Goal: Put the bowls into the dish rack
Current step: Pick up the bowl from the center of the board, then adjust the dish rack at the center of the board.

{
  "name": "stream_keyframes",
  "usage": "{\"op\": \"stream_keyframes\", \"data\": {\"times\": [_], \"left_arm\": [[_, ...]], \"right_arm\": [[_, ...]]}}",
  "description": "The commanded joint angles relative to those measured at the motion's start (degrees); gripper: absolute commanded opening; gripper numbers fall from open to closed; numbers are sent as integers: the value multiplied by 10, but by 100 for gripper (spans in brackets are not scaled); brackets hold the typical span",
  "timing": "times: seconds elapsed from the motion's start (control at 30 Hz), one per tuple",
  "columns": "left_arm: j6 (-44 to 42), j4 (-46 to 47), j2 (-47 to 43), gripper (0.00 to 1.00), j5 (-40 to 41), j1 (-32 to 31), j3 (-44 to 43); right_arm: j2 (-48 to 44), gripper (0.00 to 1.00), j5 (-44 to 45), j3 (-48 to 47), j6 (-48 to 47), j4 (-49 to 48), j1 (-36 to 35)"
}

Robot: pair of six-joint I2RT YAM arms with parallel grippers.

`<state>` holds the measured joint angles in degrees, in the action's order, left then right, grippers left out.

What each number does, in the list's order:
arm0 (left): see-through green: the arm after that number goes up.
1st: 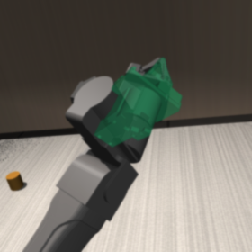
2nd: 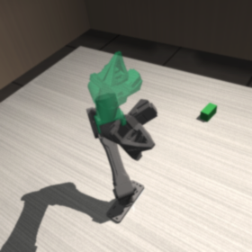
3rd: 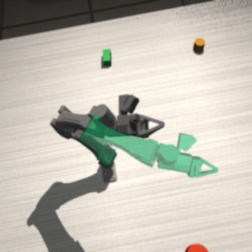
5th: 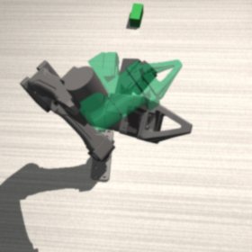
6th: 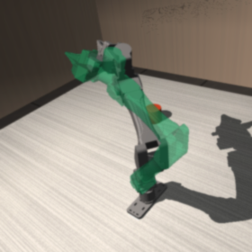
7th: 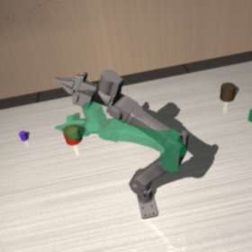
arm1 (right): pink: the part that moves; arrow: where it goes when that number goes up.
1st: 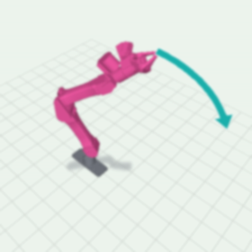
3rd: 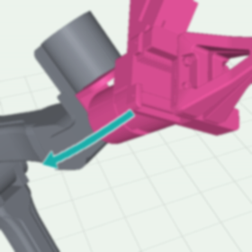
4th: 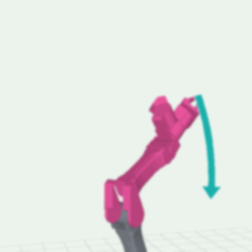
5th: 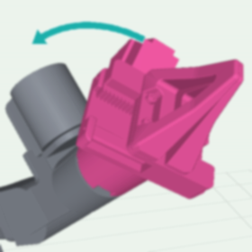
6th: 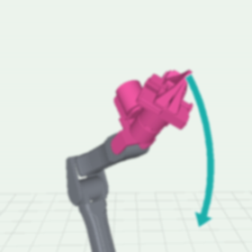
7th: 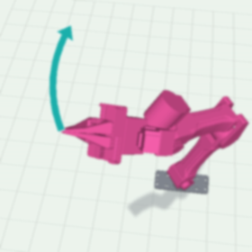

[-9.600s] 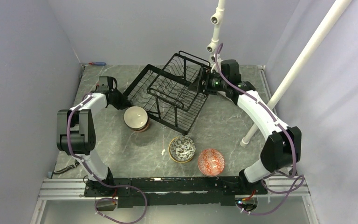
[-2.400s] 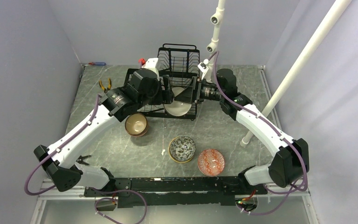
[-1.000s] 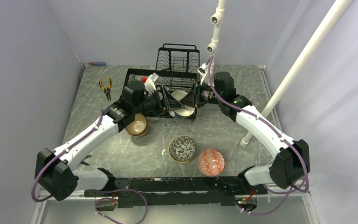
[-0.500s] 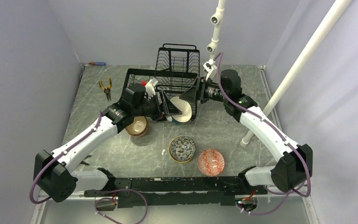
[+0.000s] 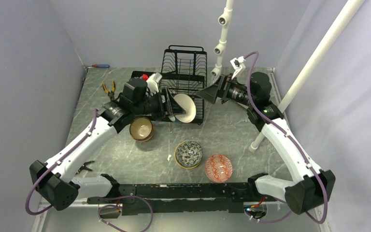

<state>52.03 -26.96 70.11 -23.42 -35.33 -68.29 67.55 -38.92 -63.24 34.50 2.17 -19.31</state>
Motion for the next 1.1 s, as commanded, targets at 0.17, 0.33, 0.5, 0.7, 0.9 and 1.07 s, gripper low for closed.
{"op": "stream_keyframes", "data": {"times": [0.17,0.33,0.5,0.7,0.9,1.07], "left_arm": [[-134,-86,30,3,85,3,-211],[-187,-173,98,3,167,5,-341],[-217,-207,144,3,231,5,-423],[-245,-251,172,3,311,5,-484],[-267,-252,149,3,363,5,-469],[-269,-254,125,3,372,5,-449]], "right_arm": [[-90,100,97,-25,-79,95,17],[-91,100,165,-20,-100,134,18],[-67,100,163,2,-93,115,18],[8,99,151,-32,-103,110,17],[83,96,109,-75,-90,91,10],[128,93,66,-96,-73,71,-1]]}}
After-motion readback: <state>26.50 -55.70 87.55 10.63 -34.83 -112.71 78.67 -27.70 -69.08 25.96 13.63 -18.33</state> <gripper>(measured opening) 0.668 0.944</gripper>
